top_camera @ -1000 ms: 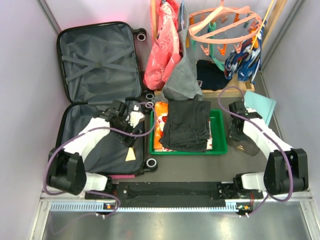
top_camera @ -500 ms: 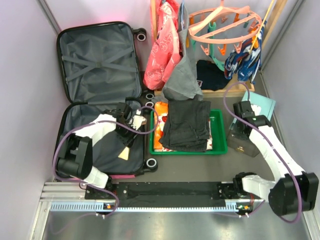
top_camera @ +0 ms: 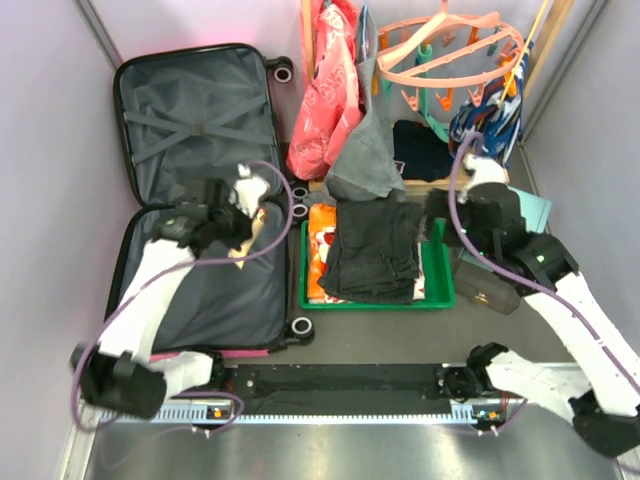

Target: Open, take out, and arrange the luggage

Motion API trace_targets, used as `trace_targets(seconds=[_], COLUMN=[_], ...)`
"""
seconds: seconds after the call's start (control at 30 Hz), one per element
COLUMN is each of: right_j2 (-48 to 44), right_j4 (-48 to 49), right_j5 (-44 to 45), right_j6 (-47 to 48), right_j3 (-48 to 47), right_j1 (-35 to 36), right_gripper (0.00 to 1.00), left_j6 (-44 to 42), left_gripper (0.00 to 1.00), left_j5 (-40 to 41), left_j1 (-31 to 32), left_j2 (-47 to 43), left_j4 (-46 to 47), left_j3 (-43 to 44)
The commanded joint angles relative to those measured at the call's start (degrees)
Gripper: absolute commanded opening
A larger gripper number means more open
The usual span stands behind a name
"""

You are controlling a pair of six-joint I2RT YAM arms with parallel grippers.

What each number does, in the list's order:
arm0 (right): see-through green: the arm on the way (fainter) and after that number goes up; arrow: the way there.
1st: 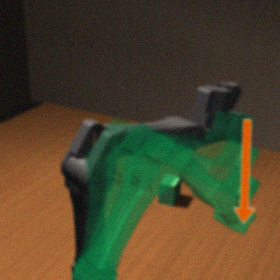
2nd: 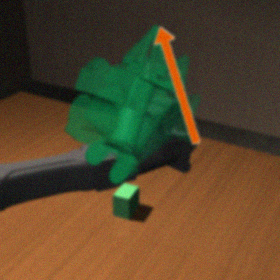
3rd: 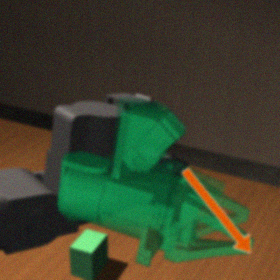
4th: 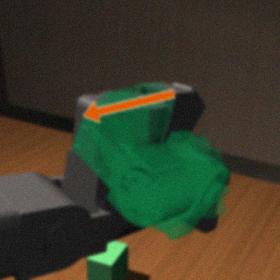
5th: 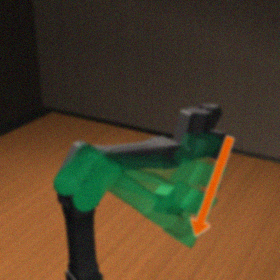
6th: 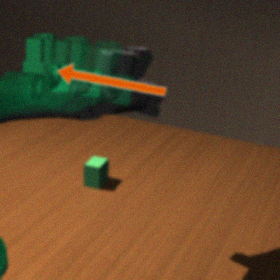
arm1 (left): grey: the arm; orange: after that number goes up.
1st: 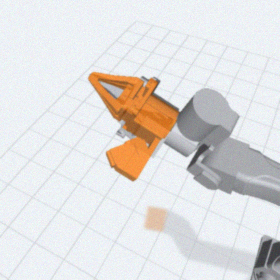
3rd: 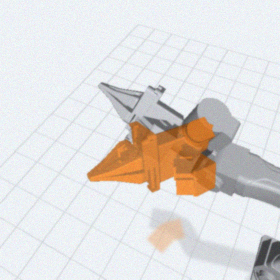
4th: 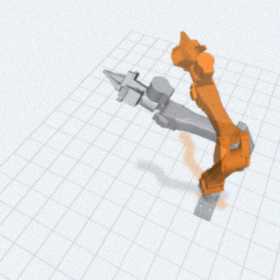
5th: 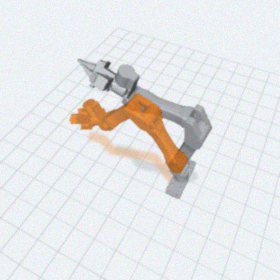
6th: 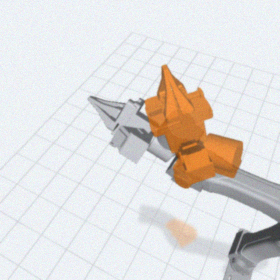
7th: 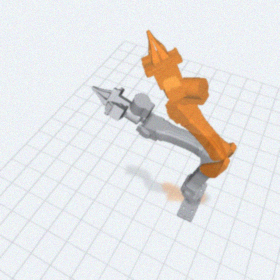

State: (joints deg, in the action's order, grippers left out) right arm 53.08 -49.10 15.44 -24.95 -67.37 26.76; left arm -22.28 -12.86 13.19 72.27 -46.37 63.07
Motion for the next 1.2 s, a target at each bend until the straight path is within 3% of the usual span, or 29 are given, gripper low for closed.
trace_targets(seconds=[0.0, 0.07, 0.2, 0.3, 0.43, 0.6, 0.73, 1.07, 1.17], right_j2=[5.2, 9.7, 18.6, 25.1, 30.9, 30.5, 30.3, 25.6, 25.8], right_j4=[11.2, 15.3, 31.0, 36.4, 39.3, 44.0, 43.9, 43.4, 41.7], right_j5=[-1.5, -3.2, -15.1, -19.0, -21.4, -23.1, -24.9, -30.4, -31.4], right_j6=[6.3, 8.0, 9.0, 9.4, 7.2, 5.4, 5.4, 8.3, 8.8], right_j3=[-7.2, -9.8, -13.8, -18.0, -24.1, -22.0, -21.7, -20.3, -21.0], right_j1=[13.6, 20.3, 26.7, 31.1, 32.2, 32.2, 32.2, 31.8, 31.8], right_gripper=[0.99, 0.99, 0.99, 0.98, 0.86, 0.77, 0.53, 0.53, 0.47], left_j6=[2.3, 3.3, 6.8, 8.8, 9.5, 7.9, 6.1, 2.8, 2.3], left_gripper=[0.00, 0.00, 0.00, 0.00, 0.00, 0.00, 0.00, 0.00, 0.00], left_j5=[-12.0, -21.5, -35.1, -39.9, -41.5, -46.8, -50.9, -54.0, -54.4], left_j1=[-0.5, -0.5, -0.6, -0.6, -0.5, -0.5, -0.5, -0.5, -0.5], left_j2=[-11.7, -11.2, -12.3, -13.2, -13.8, -14.5, -14.5, -14.4, -14.4], left_j4=[3.5, 0.7, 1.6, 2.1, 2.4, 0.3, -0.6, -2.7, -3.1], left_j3=[6.4, 10.9, 13.4, 14.1, 14.5, 14.5, 14.3, 14.8, 15.5])
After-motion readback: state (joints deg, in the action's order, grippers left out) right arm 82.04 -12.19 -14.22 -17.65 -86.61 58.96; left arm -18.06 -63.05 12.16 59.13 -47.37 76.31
